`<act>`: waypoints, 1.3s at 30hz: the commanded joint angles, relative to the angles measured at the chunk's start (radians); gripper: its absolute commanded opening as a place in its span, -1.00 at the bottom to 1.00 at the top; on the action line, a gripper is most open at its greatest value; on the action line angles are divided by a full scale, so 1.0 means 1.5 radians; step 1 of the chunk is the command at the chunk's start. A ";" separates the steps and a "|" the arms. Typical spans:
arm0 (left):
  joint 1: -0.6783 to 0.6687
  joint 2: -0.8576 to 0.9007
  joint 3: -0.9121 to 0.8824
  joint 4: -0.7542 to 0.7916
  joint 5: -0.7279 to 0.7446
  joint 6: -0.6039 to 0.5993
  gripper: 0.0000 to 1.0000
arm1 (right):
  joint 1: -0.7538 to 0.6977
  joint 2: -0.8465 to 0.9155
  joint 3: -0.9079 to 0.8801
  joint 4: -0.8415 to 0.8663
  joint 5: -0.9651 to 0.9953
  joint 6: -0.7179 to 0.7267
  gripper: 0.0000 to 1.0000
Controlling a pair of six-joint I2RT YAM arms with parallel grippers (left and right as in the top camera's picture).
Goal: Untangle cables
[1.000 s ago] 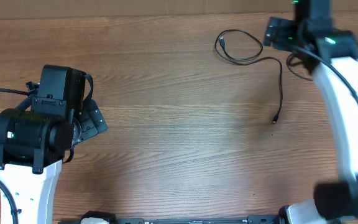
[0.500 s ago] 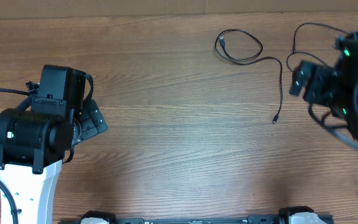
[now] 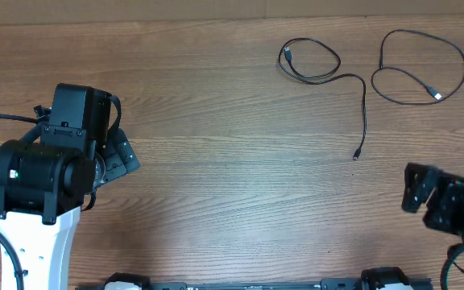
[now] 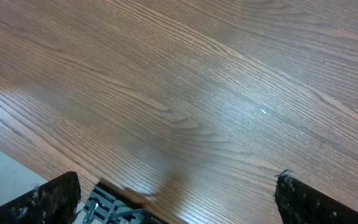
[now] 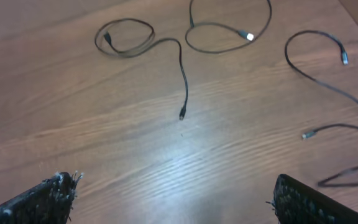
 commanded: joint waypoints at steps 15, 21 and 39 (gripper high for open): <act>0.002 0.001 0.001 0.001 0.001 -0.011 0.99 | 0.003 0.009 -0.003 0.005 -0.003 0.002 1.00; 0.002 0.001 0.001 0.001 0.001 -0.011 0.99 | 0.003 0.009 -0.003 0.005 -0.003 0.002 1.00; 0.002 0.001 0.001 0.001 0.001 -0.011 0.99 | 0.003 -0.062 -0.107 0.164 -0.003 0.002 1.00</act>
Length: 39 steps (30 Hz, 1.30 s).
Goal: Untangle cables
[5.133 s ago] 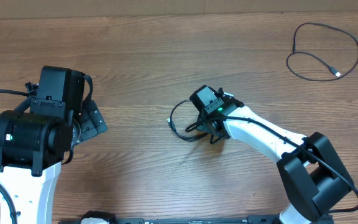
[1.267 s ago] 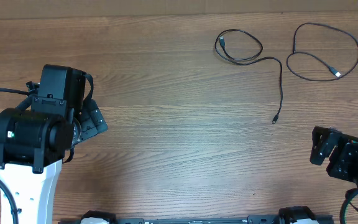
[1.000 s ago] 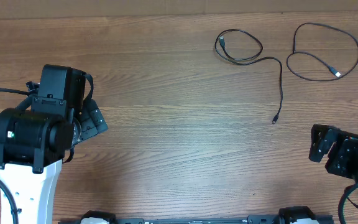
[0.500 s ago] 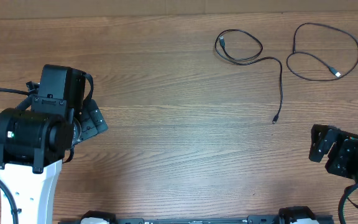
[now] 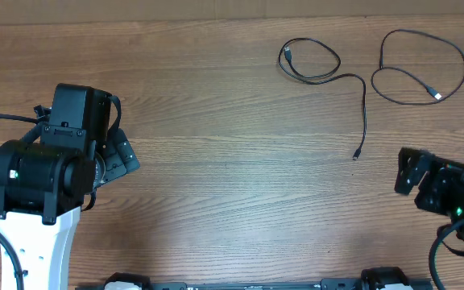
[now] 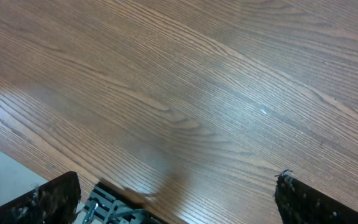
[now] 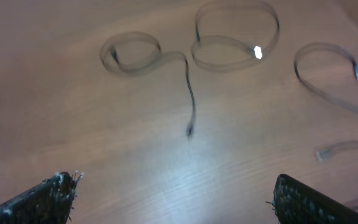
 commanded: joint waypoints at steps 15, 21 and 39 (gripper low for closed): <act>0.002 0.001 0.001 0.001 0.001 -0.010 0.99 | 0.003 -0.299 -0.288 0.299 -0.002 -0.002 1.00; 0.002 0.001 0.001 0.001 0.001 -0.010 0.99 | 0.002 -0.402 -0.414 0.434 -0.002 -0.002 1.00; 0.002 0.001 0.001 0.001 0.001 -0.010 0.99 | 0.003 -0.590 -0.870 0.935 -0.002 -0.002 1.00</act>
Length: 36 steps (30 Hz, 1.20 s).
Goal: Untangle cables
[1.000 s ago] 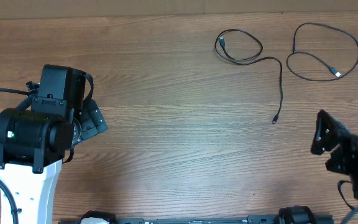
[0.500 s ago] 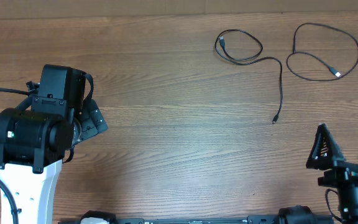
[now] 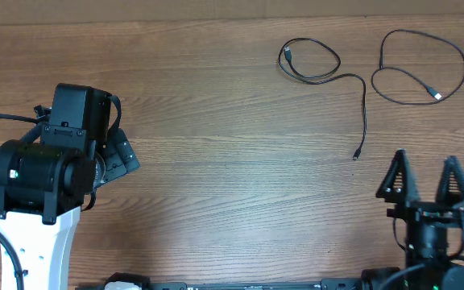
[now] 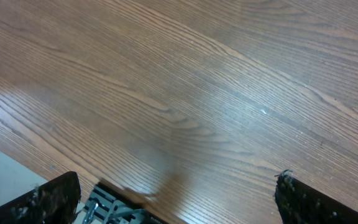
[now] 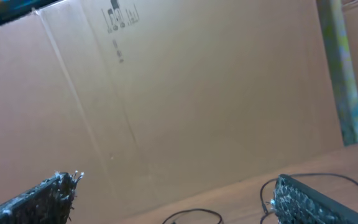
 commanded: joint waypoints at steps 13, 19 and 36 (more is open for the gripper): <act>0.002 0.001 0.001 0.000 0.001 -0.011 0.99 | 0.002 -0.034 -0.226 0.099 -0.001 -0.003 1.00; 0.002 0.001 0.001 0.000 0.001 -0.011 0.99 | 0.002 -0.034 -0.259 0.098 -0.001 -0.002 1.00; 0.002 0.001 0.001 0.000 0.001 -0.010 0.99 | 0.001 -0.034 -0.270 0.061 -0.002 -0.003 1.00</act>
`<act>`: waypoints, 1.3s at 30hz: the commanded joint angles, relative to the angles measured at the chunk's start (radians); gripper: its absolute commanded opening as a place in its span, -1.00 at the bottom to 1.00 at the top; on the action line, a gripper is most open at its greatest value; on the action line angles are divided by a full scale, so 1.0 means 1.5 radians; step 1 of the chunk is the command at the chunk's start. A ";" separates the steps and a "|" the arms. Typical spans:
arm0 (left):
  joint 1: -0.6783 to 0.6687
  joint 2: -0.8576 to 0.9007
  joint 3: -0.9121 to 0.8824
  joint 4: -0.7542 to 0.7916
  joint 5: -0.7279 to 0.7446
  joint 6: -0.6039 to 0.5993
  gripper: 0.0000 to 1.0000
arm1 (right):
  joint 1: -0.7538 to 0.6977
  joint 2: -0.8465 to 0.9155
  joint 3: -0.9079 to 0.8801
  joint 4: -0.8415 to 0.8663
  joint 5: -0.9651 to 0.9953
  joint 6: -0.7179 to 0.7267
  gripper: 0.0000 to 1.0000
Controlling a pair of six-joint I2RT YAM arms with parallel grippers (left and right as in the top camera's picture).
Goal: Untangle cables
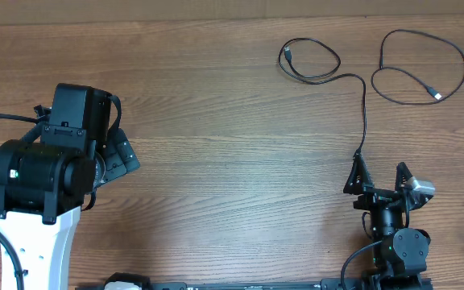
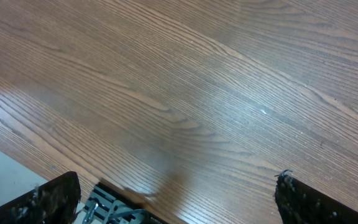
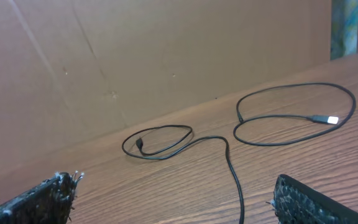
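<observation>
A black cable with a small coil [image 1: 308, 61] lies at the back of the table. Its long tail [image 1: 365, 105] runs toward the front. In the right wrist view that tail [image 3: 234, 180] passes down between my open right gripper's fingers [image 3: 319, 199]. My right gripper [image 1: 377, 167] sits low at the tail's end, open, holding nothing. A second black cable [image 1: 422, 64] forms a loop with a silver plug [image 3: 325, 118] at the back right. My left gripper [image 2: 178, 183] hangs open over bare wood at the far left.
A third black cable curves along the right edge, with a loose plug end near the front right. A cardboard wall [image 3: 135, 56] stands behind the wooden table [image 1: 216, 121]. The left arm's body [image 1: 43, 165] fills the left side.
My right gripper has moved left and dropped toward the table. It faced the cardboard wall before; now it faces the cables with the coiled cable's tail between its open fingers. The left arm is unchanged.
My right gripper started at the table's right edge, looking down on all the cables. It then stood at the front right, pointing up at the wall. Now it sits low at the end of the coiled cable's tail. The cables and left arm stayed put.
</observation>
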 commanded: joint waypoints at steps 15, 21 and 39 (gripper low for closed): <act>0.002 0.001 0.001 0.000 0.001 -0.011 0.99 | 0.001 -0.008 -0.007 -0.002 -0.004 -0.073 1.00; 0.002 0.001 0.001 0.000 0.001 -0.011 0.99 | -0.025 -0.008 -0.007 -0.007 -0.038 -0.192 1.00; 0.002 0.001 0.001 0.000 0.001 -0.011 0.99 | -0.048 -0.008 -0.007 -0.004 -0.039 -0.191 1.00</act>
